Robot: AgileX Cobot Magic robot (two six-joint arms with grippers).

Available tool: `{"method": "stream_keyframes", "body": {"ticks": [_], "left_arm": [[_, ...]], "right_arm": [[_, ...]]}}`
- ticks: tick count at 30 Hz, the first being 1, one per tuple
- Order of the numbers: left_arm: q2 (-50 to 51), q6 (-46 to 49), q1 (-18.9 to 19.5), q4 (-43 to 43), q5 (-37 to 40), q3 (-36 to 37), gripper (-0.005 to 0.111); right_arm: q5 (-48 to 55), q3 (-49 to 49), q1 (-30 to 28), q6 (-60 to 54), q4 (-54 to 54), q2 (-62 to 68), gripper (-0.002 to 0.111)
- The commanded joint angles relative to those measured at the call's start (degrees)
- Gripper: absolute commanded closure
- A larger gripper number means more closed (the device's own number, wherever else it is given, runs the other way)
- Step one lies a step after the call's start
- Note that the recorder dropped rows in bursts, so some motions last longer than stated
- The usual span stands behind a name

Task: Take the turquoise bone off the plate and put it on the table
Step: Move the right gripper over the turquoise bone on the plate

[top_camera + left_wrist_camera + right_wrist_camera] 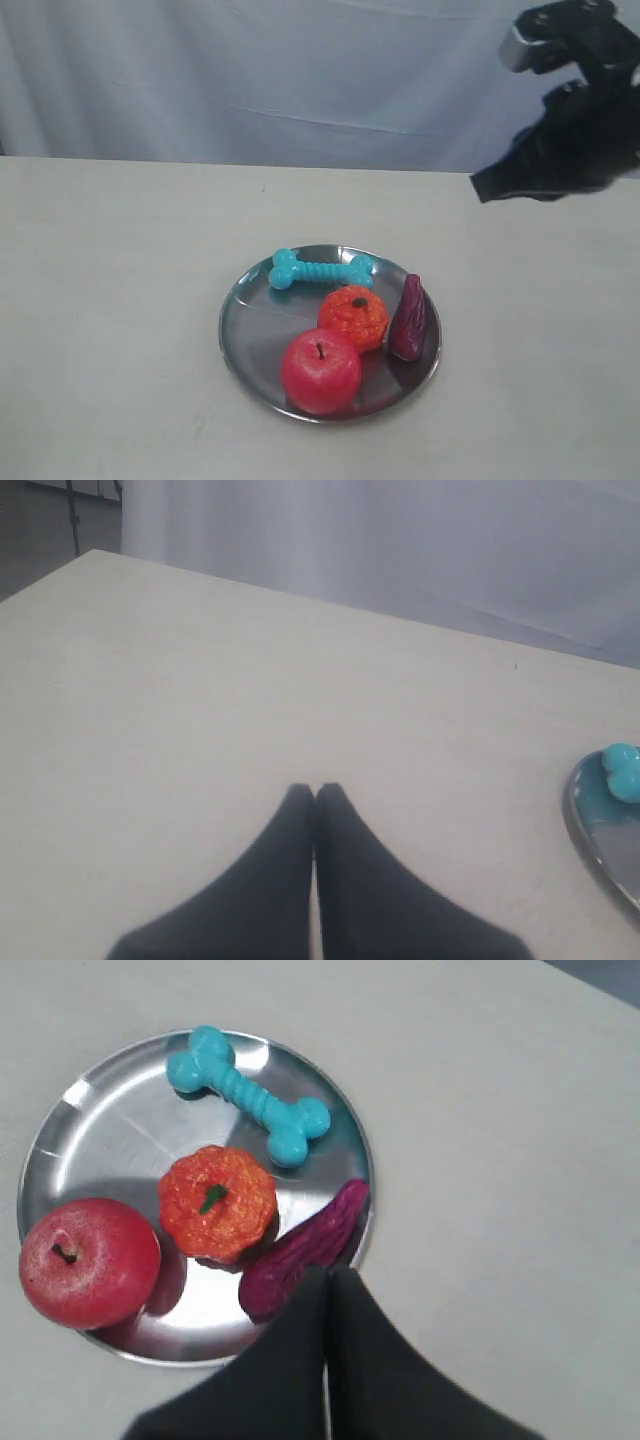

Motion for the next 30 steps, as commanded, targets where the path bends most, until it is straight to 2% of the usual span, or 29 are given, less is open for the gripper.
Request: {"method": "stream_keyframes", "body": {"ticks": [1, 8, 13, 19, 30], "left_arm": [[-0.1, -0.1, -0.3, -0.2, -0.3, 0.1, 0.107], [-0.1, -0.1, -0.3, -0.2, -0.3, 0.1, 0.107], [-0.1, -0.1, -0.3, -0.2, -0.3, 0.1, 0.107], [-0.1, -0.1, -0.3, -0.2, -0.3, 0.1, 0.107], [-0.1, -0.1, -0.3, -0.2, -0.3, 0.1, 0.107]], "right_arm": [[5.0, -12.4, 5.0, -4.2, -0.3, 9.5, 0.109], [15.4, -33.8, 11.4, -14.1, -5.0, 26.7, 0.109], [16.6, -42.4, 14.1, -18.8, -7.2, 36.2, 0.109], [15.8, -44.1, 16.0, -26.4, -8.1, 43.3, 0.109], [12.8, -44.1, 16.6, -26.6, -11.1, 47.9, 0.108]]}}
